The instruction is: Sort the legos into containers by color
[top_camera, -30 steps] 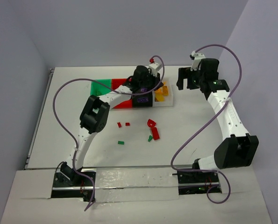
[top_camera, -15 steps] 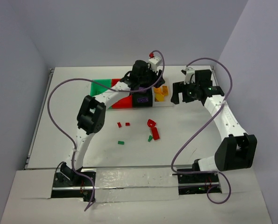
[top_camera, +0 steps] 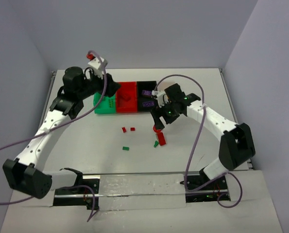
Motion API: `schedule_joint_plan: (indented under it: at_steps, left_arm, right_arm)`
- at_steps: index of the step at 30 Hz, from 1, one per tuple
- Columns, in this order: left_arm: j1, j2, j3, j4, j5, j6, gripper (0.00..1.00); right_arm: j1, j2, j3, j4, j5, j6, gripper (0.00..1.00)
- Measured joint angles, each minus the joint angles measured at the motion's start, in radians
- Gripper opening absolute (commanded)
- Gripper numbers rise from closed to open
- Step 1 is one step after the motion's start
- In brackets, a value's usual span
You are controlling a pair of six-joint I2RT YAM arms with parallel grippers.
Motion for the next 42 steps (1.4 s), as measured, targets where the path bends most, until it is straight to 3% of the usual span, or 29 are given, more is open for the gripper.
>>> schedule_joint_plan:
  at_steps: [3, 8, 18, 21, 25, 29, 35, 38, 42]
  left_arm:
    - [0.012, -0.084, -0.070, -0.062, -0.021, 0.035, 0.69]
    - [0.019, -0.161, -0.156, -0.131, -0.050, 0.055, 0.69]
    - [0.034, -0.191, -0.230, -0.149, -0.067, 0.055, 0.69]
    - [0.035, -0.190, -0.231, -0.150, -0.068, 0.055, 0.69]
    - [0.035, -0.190, -0.231, -0.150, -0.068, 0.055, 0.69]
    - [0.035, -0.190, -0.233, -0.150, -0.068, 0.055, 0.69]
    - [0.060, -0.189, -0.245, -0.170, 0.007, 0.048, 0.74]
    - [0.093, -0.189, -0.245, -0.192, 0.105, 0.046, 0.76]
    - [0.117, -0.174, -0.244, -0.219, 0.354, 0.060, 0.78]
  right_arm:
    - [0.025, 0.086, 0.001, -0.038, 0.022, 0.014, 0.87]
    - [0.056, 0.158, 0.001, -0.071, 0.057, 0.044, 0.74]
    - [0.095, 0.195, 0.007, -0.070, 0.110, 0.086, 0.69]
    - [0.117, 0.216, 0.008, -0.071, 0.119, 0.088, 0.54]
    - [0.130, 0.233, 0.008, -0.071, 0.127, 0.090, 0.22]
    - [0.130, 0.232, 0.009, -0.072, 0.128, 0.093, 0.02]
    - [0.124, 0.171, -0.005, -0.081, 0.105, 0.056, 0.00]
    - [0.101, 0.081, 0.009, -0.100, 0.052, 0.018, 0.00]
    - [0.069, -0.007, 0.096, -0.116, -0.067, -0.035, 0.00]
